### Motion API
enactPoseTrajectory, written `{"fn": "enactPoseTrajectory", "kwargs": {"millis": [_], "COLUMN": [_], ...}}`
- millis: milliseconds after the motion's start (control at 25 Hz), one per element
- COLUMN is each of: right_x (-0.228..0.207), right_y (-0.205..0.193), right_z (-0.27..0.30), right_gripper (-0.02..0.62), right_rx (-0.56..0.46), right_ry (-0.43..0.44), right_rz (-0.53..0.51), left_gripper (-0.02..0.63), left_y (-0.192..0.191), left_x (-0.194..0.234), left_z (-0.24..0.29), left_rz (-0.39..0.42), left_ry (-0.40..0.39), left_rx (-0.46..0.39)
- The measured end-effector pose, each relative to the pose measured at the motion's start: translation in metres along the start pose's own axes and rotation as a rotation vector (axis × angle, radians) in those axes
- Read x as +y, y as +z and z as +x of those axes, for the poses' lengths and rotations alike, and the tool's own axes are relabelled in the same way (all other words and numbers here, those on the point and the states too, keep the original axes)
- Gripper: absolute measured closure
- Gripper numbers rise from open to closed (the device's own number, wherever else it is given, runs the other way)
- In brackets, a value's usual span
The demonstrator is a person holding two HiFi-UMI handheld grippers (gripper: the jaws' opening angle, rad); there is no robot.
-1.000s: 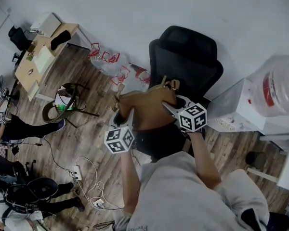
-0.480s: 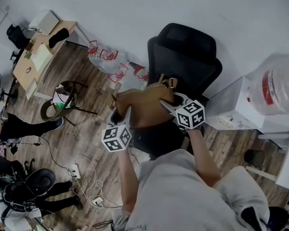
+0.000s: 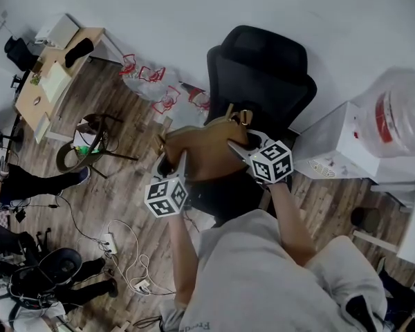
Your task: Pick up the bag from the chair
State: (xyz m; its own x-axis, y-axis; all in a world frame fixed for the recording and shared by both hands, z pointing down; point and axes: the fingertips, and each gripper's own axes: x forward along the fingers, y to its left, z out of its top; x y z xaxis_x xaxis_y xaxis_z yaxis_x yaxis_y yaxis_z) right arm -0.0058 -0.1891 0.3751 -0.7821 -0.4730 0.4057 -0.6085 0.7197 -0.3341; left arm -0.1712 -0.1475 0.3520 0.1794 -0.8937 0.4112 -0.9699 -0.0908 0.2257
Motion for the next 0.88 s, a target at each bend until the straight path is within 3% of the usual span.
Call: {"fn": "enactPoseTrajectory", "kwargs": {"millis": [880], "right_x": [0.0034], "right_y": [-0.0008], "right_z": [0.0001], "right_gripper": [0.417], "right_rx": [0.016], "right_ry": [-0.013], "right_rz": [-0.018], "left_gripper": [0.409], "left_y": [-0.0014], "left_x": [0.003], "left_z": [-0.0018], "left_rz": [0.0], "left_ry": [-0.007], "left_rx": [-0.015]}}
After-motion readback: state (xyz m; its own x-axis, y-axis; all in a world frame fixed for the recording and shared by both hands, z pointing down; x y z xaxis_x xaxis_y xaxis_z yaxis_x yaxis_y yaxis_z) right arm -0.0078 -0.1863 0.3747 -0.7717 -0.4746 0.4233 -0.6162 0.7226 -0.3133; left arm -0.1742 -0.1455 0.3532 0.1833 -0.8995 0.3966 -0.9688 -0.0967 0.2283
